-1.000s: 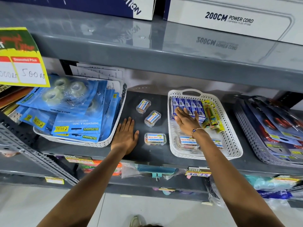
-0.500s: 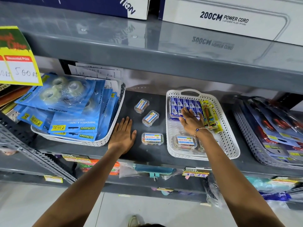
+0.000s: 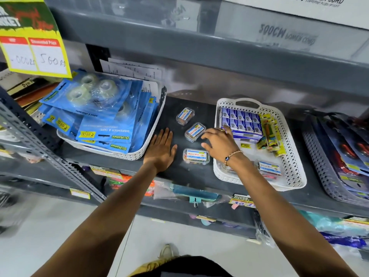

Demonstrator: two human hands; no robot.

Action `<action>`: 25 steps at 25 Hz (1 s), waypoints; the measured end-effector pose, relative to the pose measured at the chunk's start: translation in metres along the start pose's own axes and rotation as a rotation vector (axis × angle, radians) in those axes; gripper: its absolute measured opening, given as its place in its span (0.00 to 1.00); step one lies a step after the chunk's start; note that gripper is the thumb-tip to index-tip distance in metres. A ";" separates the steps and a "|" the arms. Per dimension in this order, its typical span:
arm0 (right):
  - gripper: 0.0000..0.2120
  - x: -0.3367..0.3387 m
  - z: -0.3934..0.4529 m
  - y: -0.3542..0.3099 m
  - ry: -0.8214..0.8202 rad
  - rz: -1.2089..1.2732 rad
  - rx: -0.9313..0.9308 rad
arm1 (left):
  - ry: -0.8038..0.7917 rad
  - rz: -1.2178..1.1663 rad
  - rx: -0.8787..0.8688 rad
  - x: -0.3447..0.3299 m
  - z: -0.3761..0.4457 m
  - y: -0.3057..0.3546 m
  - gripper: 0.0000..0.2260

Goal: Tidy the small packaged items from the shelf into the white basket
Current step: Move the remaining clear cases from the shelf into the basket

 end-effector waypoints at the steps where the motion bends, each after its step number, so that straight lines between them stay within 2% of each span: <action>1: 0.17 -0.001 -0.002 -0.002 -0.004 -0.043 0.004 | -0.003 0.005 0.003 0.000 0.000 0.000 0.27; 5: 0.20 -0.020 0.003 -0.016 -0.147 -0.072 0.118 | 0.008 0.018 -0.007 -0.001 0.000 0.000 0.28; 10: 0.29 -0.020 0.053 -0.010 -0.079 -0.144 0.040 | 0.010 0.003 0.010 -0.001 0.000 0.000 0.28; 13: 0.32 -0.023 0.075 -0.010 -0.065 -0.180 0.064 | 0.029 0.009 0.013 0.001 -0.001 0.001 0.28; 18: 0.24 -0.029 0.079 -0.013 -0.081 -0.181 0.060 | 0.020 0.009 0.013 0.003 -0.001 0.002 0.28; 23: 0.21 -0.023 0.054 -0.016 -0.080 -0.141 0.025 | 0.018 0.009 0.006 0.000 0.000 0.001 0.28; 25: 0.22 -0.019 0.037 -0.019 -0.165 -0.112 0.045 | 0.027 0.020 0.008 -0.001 0.000 0.000 0.28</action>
Point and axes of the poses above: each hand's wrist, its own z-axis towards the middle knuckle, its own x-axis out of the back of the hand, y = z × x, the point moved 2 cm from there along z, towards the middle knuckle, and after that the axes turned 2 degrees about -x, right-handed, at the moved point
